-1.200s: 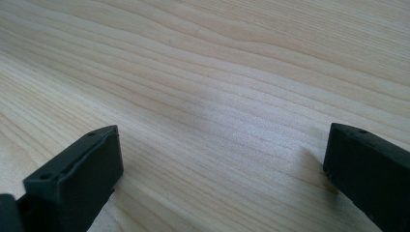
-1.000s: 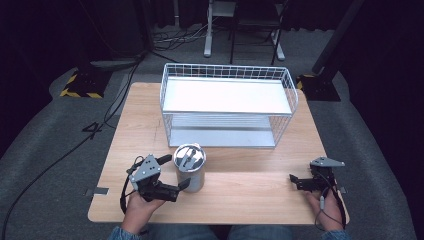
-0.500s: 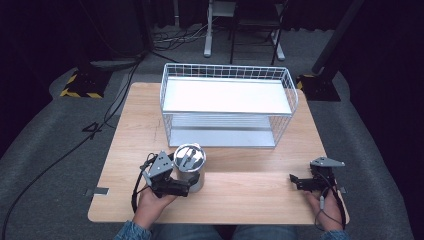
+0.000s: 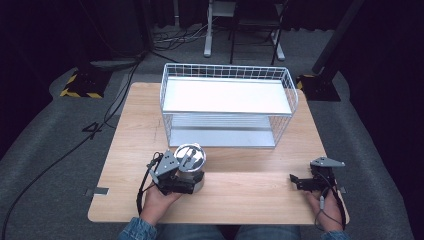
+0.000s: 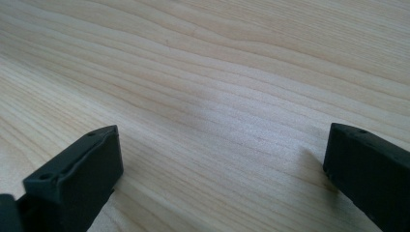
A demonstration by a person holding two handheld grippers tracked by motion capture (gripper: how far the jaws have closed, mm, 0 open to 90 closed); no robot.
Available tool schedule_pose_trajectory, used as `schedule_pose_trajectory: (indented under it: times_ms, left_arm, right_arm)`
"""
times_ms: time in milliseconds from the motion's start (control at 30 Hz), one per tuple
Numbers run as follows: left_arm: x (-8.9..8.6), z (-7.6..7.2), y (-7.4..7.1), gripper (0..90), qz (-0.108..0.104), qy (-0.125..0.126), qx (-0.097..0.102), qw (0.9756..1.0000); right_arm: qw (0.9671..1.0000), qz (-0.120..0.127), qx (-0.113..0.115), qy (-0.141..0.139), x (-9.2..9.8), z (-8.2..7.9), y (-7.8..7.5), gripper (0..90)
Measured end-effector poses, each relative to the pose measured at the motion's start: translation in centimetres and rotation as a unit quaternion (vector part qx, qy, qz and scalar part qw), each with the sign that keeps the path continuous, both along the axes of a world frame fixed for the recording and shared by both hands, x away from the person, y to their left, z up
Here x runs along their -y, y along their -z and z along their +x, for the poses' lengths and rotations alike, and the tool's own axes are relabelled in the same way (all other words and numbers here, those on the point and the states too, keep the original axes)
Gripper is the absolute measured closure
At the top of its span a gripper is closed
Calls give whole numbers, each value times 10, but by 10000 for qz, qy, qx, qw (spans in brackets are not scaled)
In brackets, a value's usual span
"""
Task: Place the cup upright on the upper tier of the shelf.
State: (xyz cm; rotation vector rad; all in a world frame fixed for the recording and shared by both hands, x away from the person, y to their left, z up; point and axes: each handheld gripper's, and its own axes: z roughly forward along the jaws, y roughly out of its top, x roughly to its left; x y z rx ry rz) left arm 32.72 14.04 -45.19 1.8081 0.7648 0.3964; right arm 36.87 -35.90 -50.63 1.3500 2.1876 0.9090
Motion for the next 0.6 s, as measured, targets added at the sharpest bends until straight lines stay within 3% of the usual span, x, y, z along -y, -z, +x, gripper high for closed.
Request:
schedule_pose_trajectory:
  times_ms: [600]
  left_arm:
    - [1, -4, 2, 32, 29, -105, 202, 9997]
  right_arm:
    - [10000, -2, -7, 3, 0, 0, 0, 5]
